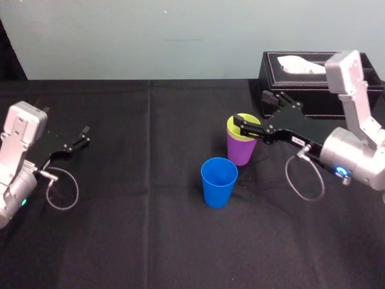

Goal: Stack the three plastic cups sequentially using one hand.

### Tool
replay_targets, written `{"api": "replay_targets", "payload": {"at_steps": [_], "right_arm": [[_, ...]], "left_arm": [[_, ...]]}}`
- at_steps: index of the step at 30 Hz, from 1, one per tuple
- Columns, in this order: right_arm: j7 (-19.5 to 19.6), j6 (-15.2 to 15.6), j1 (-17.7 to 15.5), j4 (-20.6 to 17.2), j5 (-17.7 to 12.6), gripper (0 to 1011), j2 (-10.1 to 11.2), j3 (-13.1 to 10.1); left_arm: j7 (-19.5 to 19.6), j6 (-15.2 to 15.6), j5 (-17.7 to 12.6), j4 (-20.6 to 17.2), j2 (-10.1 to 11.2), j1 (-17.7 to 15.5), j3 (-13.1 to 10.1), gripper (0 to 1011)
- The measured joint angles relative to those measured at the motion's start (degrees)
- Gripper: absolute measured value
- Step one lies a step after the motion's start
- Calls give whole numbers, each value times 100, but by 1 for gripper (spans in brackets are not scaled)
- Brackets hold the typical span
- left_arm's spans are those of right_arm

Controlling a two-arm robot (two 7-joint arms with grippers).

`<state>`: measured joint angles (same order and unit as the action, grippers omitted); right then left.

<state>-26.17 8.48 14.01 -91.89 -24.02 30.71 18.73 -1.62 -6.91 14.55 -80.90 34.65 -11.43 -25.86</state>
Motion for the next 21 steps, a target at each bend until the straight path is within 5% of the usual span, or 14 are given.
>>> {"api": "replay_targets", "payload": {"at_steps": [12,21], "right_arm": [[-94,-136,-920,-738,-306,1003,660,-330],[-265,-562,-1587,-821,-455,1003,979,-533]], "left_arm": [[0,0,0,0,0,0,0,1011],[0,0,0,0,0,0,0,1011]]}}
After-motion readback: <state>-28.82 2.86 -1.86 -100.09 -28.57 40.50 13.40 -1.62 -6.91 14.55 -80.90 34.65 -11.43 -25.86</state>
